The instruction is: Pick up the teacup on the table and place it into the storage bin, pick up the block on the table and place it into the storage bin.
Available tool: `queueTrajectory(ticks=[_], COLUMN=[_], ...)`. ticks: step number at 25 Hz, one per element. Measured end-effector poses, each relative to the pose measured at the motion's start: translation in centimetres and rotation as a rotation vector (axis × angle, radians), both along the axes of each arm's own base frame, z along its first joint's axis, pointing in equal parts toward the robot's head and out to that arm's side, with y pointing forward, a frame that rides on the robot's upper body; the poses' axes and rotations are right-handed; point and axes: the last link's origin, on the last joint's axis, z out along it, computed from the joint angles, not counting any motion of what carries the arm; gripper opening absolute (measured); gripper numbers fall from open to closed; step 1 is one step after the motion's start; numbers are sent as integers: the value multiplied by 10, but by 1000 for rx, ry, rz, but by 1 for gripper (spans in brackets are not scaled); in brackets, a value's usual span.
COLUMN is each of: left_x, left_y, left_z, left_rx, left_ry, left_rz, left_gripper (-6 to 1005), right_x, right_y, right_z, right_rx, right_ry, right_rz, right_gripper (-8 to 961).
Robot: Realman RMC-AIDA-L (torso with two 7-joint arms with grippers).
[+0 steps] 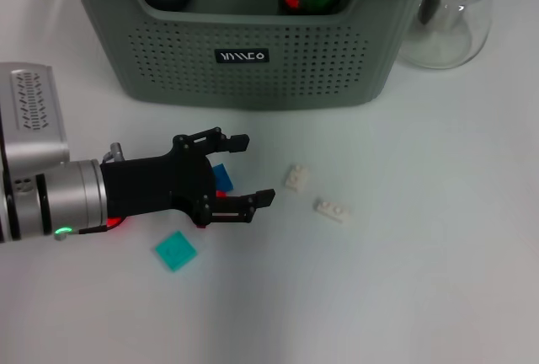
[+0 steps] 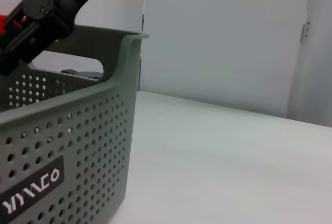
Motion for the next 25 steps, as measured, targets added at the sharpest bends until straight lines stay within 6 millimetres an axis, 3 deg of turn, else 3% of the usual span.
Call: queueTrajectory(ticks=[9, 14, 18, 19, 20, 25], left_x=[0, 0, -1, -1, -1, -3], left_y=[-2, -2, -3, -3, -3, -3], left_z=[-1, 0, 1, 1, 1, 2], left_rx=[-4, -7, -12, -13, -14, -16], left_ry=[-5, -5, 1, 2, 5, 9], left_rz=[3, -2, -3, -3, -4, -6], left_gripper=[887, 887, 887, 888, 888, 888], right_x=[-2, -21, -35, -38, -38, -25], right_y=[-1, -10, -35, -51, -51, -99], right_z=[5, 28, 59, 74, 74, 105], right_rx=[5, 12, -29, -56, -56, -148], right_ry=[-1, 113, 272, 328, 328, 424], right_rz=[15, 50, 103, 135, 135, 187], right_gripper=[579, 669, 668, 668, 668, 667])
